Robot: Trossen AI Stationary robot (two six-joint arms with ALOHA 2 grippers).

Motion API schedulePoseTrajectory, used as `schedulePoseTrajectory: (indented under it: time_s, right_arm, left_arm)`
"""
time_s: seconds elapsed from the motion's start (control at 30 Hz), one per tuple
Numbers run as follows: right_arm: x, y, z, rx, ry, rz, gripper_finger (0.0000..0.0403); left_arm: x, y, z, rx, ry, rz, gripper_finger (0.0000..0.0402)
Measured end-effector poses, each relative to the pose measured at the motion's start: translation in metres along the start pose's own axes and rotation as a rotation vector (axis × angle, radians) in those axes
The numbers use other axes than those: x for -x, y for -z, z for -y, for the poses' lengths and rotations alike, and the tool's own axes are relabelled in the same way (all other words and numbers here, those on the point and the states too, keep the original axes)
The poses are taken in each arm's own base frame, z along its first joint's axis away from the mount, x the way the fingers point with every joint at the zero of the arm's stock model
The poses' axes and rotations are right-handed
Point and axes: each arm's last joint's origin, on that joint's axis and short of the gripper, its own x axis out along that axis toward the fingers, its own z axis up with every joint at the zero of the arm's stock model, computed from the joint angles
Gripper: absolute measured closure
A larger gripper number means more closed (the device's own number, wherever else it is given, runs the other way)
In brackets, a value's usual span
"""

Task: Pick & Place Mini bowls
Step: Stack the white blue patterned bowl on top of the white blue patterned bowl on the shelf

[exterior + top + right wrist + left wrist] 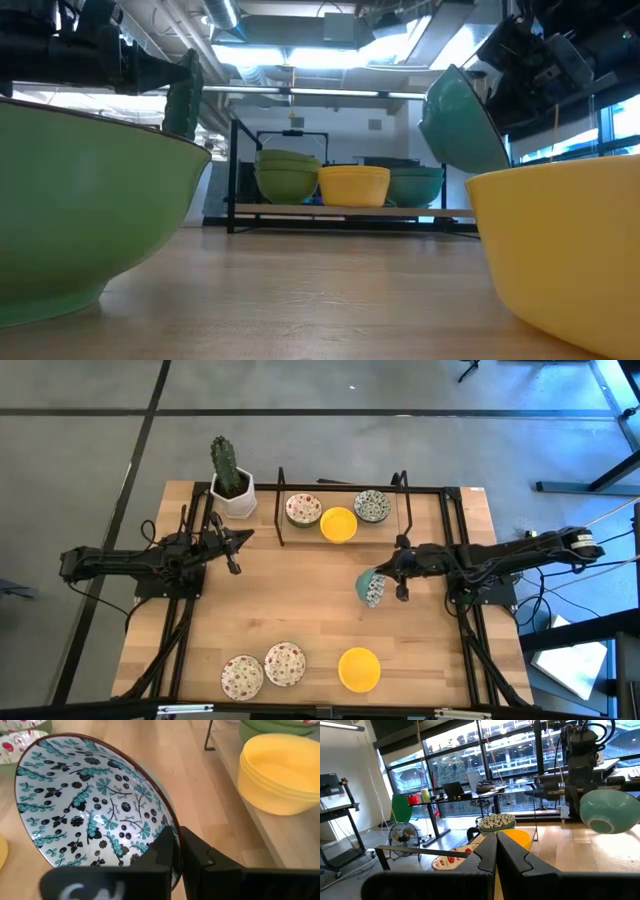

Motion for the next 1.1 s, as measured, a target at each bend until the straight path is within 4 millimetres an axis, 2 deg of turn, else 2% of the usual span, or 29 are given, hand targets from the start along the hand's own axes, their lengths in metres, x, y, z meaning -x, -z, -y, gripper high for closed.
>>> schedulePoseTrajectory:
  time_s: [0.33, 0.87, 1.0, 1.1]
  right_arm:
    - [-0.010, 0.004, -0.001, 0.001, 0.002, -0.032, 0.0386]
    - [-0.010, -0.001, -0.001, 0.013, 0.014, 0.022, 0.0386]
    - [-0.009, -0.012, 0.004, 0.006, 0.115, 0.102, 0.0386]
    - [-0.006, -0.034, 0.011, -0.021, 0.163, 0.166, 0.0386]
  left_arm:
    - [0.000, 0.000, 0.000, 0.000, 0.000, 0.000, 0.0398]
    - [0.000, 0.000, 0.000, -0.001, -0.001, 0.000, 0.0398]
    - [0.000, 0.000, 0.000, -0.001, -0.001, -0.001, 0.0398]
    - [0.000, 0.000, 0.000, 0.000, -0.001, 0.001, 0.0398]
